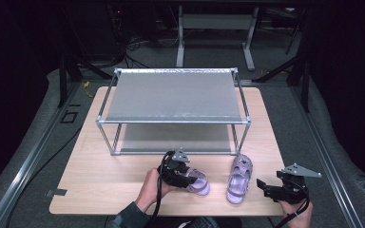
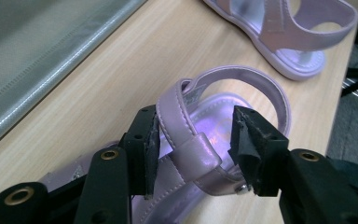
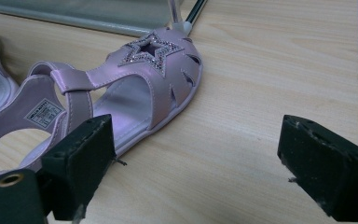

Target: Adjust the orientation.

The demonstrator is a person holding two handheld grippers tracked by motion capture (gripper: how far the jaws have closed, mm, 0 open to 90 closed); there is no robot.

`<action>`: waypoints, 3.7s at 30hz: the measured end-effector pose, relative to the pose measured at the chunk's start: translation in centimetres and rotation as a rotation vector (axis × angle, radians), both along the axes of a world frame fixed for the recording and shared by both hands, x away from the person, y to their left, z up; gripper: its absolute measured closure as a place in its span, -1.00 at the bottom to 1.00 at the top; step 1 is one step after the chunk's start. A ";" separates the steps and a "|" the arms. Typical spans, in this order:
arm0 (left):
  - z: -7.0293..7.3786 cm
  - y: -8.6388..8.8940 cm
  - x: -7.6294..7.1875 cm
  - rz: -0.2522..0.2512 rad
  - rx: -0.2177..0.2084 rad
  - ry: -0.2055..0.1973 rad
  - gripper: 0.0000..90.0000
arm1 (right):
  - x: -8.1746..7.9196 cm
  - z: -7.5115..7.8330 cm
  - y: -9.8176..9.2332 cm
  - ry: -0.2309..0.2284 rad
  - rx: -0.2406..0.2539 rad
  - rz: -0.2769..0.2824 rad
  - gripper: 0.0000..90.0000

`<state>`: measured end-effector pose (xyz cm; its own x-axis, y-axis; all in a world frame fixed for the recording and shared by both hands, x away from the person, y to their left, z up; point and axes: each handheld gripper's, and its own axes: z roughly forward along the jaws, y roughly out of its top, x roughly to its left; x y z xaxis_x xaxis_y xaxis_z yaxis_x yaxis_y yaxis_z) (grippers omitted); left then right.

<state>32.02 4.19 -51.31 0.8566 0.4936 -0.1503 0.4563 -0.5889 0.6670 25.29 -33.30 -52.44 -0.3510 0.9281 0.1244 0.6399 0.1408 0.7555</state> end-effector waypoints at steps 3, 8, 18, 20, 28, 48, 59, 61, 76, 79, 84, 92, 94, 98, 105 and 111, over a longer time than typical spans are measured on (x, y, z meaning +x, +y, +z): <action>-0.2 -0.3 0.2 0.012 0.023 -0.015 0.33 | 0.0 0.0 0.0 0.001 -0.001 0.002 -0.77; 0.3 -0.3 -0.1 -0.088 0.084 -0.102 0.66 | -0.1 -0.1 -0.1 0.003 0.001 -0.003 -0.77; 1.1 1.0 -1.0 -0.125 0.134 -0.147 0.46 | -0.2 0.1 -0.1 0.005 -0.001 -0.003 -0.77; 1.2 1.5 -1.5 -0.062 0.086 -0.134 0.20 | -0.2 0.0 -0.1 0.003 0.007 -0.006 -0.77; 1.2 3.5 -3.7 0.101 0.022 -0.112 -0.22 | -0.3 0.3 -0.2 0.002 -0.002 -0.005 -0.77; 0.8 6.5 -3.0 0.044 0.130 -0.162 0.69 | -0.1 -0.5 0.0 0.010 0.012 -0.005 -0.77; 0.8 9.2 -3.6 0.131 -0.060 -0.148 -0.36 | -0.1 -0.5 0.1 0.007 0.025 0.000 -0.77; 0.8 9.7 -4.1 0.159 -0.090 -0.162 -0.55 | -0.1 -0.5 0.2 0.009 0.028 -0.003 -0.77; -2.7 8.9 -8.1 0.236 -0.140 -0.236 -1.00 | 0.0 -0.8 0.3 0.018 0.035 0.005 -0.77; -3.5 8.9 -7.8 0.235 -0.130 -0.213 -1.00 | 0.0 -0.9 0.3 0.018 0.038 0.004 -0.77; -4.2 8.4 -7.5 0.222 -0.130 -0.216 -0.81 | 0.1 -0.9 0.4 0.026 0.032 0.007 -0.77; -5.1 8.0 -7.1 0.209 -0.096 -0.197 -0.60 | -0.1 -0.9 0.3 0.016 0.034 0.002 -0.77; -5.3 8.0 -7.2 0.217 -0.094 -0.203 -0.52 | -0.1 -0.9 0.2 0.017 0.033 -0.002 -0.77; -5.4 7.9 -7.3 0.228 -0.087 -0.197 -0.37 | -0.2 -0.9 0.1 0.021 0.034 -0.001 -0.77; -5.4 7.8 -7.4 0.231 -0.068 -0.210 -0.24 | 0.0 -0.9 0.3 0.016 0.034 0.007 -0.77; -5.3 7.8 -7.4 0.233 -0.066 -0.221 -0.16 | 0.2 -1.1 0.4 0.016 0.037 0.007 -0.77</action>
<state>24.59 11.96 -56.64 0.7374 0.6754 -0.0116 0.4135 -0.4378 0.7983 25.52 -32.93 -53.59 -0.3553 0.9202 0.1644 0.6508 0.1172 0.7502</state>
